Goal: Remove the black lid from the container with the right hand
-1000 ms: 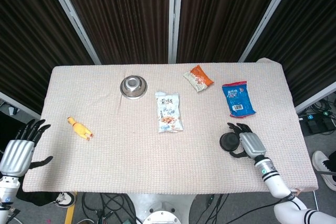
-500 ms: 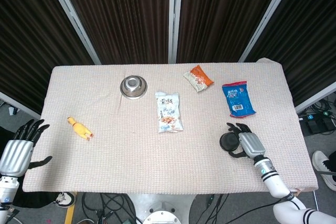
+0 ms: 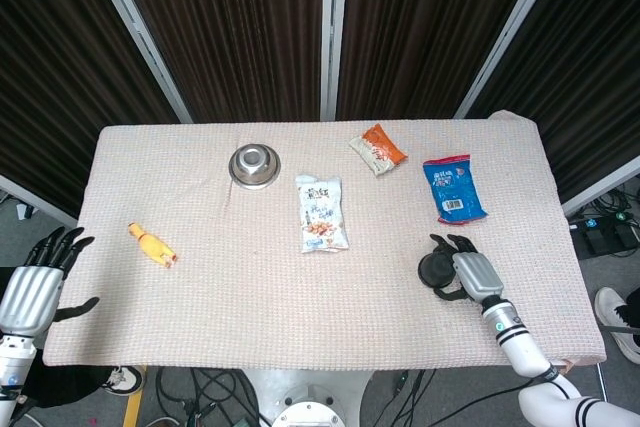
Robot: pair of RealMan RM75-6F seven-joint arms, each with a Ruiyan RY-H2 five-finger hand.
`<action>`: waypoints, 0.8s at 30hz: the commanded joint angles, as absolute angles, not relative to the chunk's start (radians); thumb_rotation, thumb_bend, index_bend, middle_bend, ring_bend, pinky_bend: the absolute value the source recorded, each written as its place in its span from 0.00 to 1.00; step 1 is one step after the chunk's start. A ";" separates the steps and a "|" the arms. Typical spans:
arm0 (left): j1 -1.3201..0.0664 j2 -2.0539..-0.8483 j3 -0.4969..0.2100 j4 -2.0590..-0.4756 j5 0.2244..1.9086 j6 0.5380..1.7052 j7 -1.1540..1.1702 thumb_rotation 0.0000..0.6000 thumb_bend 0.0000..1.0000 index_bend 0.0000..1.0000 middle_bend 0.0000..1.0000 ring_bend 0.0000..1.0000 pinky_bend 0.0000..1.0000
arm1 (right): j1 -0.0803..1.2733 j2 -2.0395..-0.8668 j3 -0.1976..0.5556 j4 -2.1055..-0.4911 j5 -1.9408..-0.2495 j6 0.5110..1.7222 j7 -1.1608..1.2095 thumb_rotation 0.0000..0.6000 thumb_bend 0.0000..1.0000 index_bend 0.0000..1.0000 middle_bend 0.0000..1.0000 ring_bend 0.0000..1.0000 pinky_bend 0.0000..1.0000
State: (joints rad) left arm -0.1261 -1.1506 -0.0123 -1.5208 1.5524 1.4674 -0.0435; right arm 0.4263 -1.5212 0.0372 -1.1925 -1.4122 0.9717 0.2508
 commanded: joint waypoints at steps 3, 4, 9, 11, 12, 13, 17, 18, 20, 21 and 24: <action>-0.126 -1.151 -0.013 -1.520 1.552 1.468 -0.044 1.00 0.09 0.15 0.07 0.00 0.13 | 0.424 -1.523 0.039 -1.192 -1.409 0.980 0.244 1.00 0.12 0.00 0.30 0.00 0.00; -0.126 -1.151 -0.013 -1.520 1.552 1.469 -0.044 1.00 0.09 0.15 0.07 0.00 0.13 | 0.423 -1.523 0.040 -1.192 -1.408 0.982 0.243 1.00 0.13 0.00 0.31 0.00 0.00; -0.126 -1.150 -0.013 -1.520 1.552 1.469 -0.045 1.00 0.09 0.15 0.07 0.00 0.13 | 0.421 -1.521 0.044 -1.197 -1.406 0.992 0.239 1.00 0.15 0.00 0.35 0.00 0.00; -0.126 -1.150 -0.013 -1.521 1.553 1.469 -0.044 1.00 0.09 0.15 0.07 0.00 0.13 | 0.419 -1.518 0.044 -1.201 -1.407 0.997 0.237 1.00 0.15 0.00 0.36 0.00 0.00; -0.126 -1.150 -0.013 -1.521 1.553 1.469 -0.044 1.00 0.09 0.15 0.07 0.00 0.13 | 0.418 -1.515 0.045 -1.205 -1.408 1.002 0.237 1.00 0.15 0.00 0.37 0.00 0.00; -0.126 -1.150 -0.013 -1.522 1.553 1.469 -0.044 1.00 0.09 0.15 0.07 0.00 0.13 | 0.417 -1.512 0.046 -1.209 -1.411 1.009 0.239 1.00 0.15 0.00 0.37 0.00 0.00; -0.127 -1.149 -0.012 -1.522 1.553 1.467 -0.043 1.00 0.09 0.15 0.07 0.00 0.13 | 0.412 -1.489 0.058 -1.241 -1.432 1.058 0.244 1.00 0.15 0.08 0.38 0.00 0.00; -0.127 -1.148 -0.013 -1.523 1.553 1.467 -0.043 1.00 0.09 0.15 0.07 0.00 0.13 | 0.411 -1.477 0.064 -1.257 -1.441 1.079 0.242 1.00 0.15 0.13 0.39 0.00 0.00; -0.127 -1.147 -0.013 -1.524 1.553 1.467 -0.043 1.00 0.09 0.15 0.07 0.00 0.13 | 0.413 -1.452 0.076 -1.287 -1.455 1.107 0.227 1.00 0.16 0.20 0.40 0.01 0.00; -0.127 -1.146 -0.013 -1.525 1.554 1.467 -0.042 1.00 0.09 0.15 0.07 0.00 0.13 | 0.418 -1.428 0.085 -1.316 -1.463 1.120 0.209 1.00 0.16 0.23 0.40 0.02 0.00; -0.127 -1.144 -0.013 -1.528 1.555 1.469 -0.040 1.00 0.09 0.15 0.07 0.00 0.13 | 0.427 -1.356 0.121 -1.417 -1.488 1.179 0.161 1.00 0.17 0.27 0.41 0.05 0.00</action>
